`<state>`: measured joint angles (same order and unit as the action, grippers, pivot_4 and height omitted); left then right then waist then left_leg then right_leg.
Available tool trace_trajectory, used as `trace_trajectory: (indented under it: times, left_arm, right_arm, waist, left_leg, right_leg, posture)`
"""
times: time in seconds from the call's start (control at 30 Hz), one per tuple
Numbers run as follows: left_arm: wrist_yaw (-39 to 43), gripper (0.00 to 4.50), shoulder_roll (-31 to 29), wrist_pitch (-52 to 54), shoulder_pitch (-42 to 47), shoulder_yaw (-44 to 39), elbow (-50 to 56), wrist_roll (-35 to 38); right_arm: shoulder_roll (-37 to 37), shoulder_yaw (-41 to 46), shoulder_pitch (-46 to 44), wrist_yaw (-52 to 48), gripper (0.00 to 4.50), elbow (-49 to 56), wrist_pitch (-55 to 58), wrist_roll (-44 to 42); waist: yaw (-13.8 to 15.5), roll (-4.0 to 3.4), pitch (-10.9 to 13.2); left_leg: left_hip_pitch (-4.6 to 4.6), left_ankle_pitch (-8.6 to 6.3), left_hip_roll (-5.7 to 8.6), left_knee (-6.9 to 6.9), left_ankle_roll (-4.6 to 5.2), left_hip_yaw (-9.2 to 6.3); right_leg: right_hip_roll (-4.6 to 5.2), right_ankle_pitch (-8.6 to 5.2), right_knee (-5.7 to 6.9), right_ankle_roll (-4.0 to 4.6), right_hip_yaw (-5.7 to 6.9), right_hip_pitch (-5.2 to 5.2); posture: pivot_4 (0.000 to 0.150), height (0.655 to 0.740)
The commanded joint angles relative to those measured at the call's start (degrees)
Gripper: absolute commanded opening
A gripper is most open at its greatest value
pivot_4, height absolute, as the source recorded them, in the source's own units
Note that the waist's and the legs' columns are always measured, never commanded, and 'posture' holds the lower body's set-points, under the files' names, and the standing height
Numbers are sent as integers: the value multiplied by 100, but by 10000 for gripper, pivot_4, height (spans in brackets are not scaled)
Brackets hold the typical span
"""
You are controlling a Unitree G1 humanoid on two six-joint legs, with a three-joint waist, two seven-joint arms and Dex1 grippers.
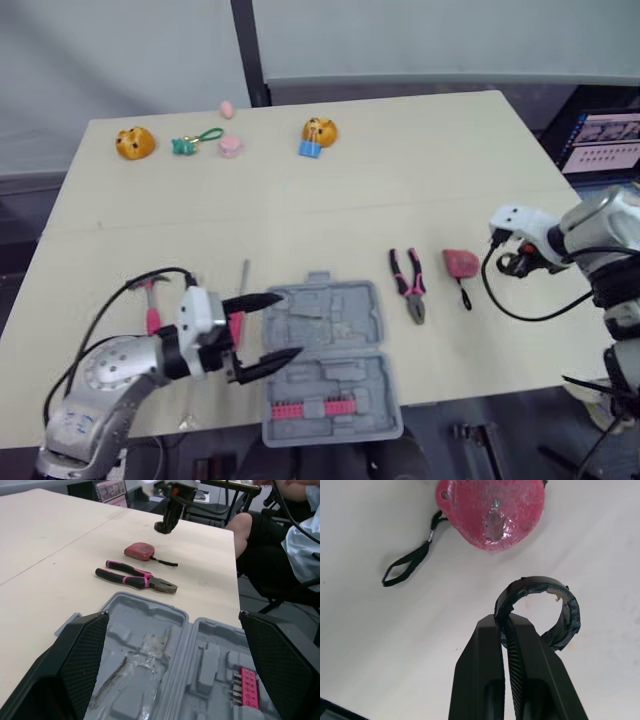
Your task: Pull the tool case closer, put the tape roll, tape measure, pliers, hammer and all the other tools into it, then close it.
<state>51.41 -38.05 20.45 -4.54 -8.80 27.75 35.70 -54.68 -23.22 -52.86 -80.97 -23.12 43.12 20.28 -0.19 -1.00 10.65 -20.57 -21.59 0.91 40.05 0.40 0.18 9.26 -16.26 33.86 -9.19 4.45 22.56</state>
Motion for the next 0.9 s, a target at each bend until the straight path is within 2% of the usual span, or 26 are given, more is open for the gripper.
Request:
trace_trajectory:
  times: [0.03, 0.23, 0.5, 0.67, 0.9]
  left_arm:
    - [373, 45000, -282, 14, 76, -478, -298, 282]
    - [776, 45000, -750, 345, 166, -813, -602, 521]
    - [1285, 45000, -1120, 369, 65, -1037, -836, 514]
    - [1259, 45000, -1044, 374, 301, -990, -988, 498]
    - [1453, 45000, -1219, 280, -94, -1106, -690, 374]
  right_arm:
    - [-119, 251, 180, -345, 328, 1869, 1152, -358]
    - [-112, 110, 260, -295, 328, 3590, 2401, -1057]
    - [216, 82, 151, 313, 328, 4860, 3752, -2120]
    - [330, 127, 16, 822, 328, 5060, 4139, -2676]
    - [992, 100, 18, 1747, 328, 5170, 4555, -3270]
  waist:
    - [-22, 0, 0]
    - [16, 3, 6]
    - [1, 5, 8]
    - [1, 6, 8]
    - [-49, 14, 7]
  left_leg:
    - [2, 0, -3, 0, -1, 2]
    - [-5, -4, -6, 0, -7, -1]
    - [-7, -8, -8, -1, -9, -3]
    - [-7, -8, -8, 0, -10, 2]
    - [-7, -10, -12, -7, -9, 18]
  right_leg:
    - [-2, 0, 1, 0, 0, 0]
    - [-8, 0, 1, 0, 0, 8]
    - [-7, 0, 3, 1, 2, 13]
    - [-9, 0, 9, 1, 2, 15]
    - [-10, 0, 11, 1, 7, 30]
  posture:
    - [1500, 7400]
    - [1500, 7400]
    - [1500, 7400]
    - [1500, 7400]
    - [1500, 7400]
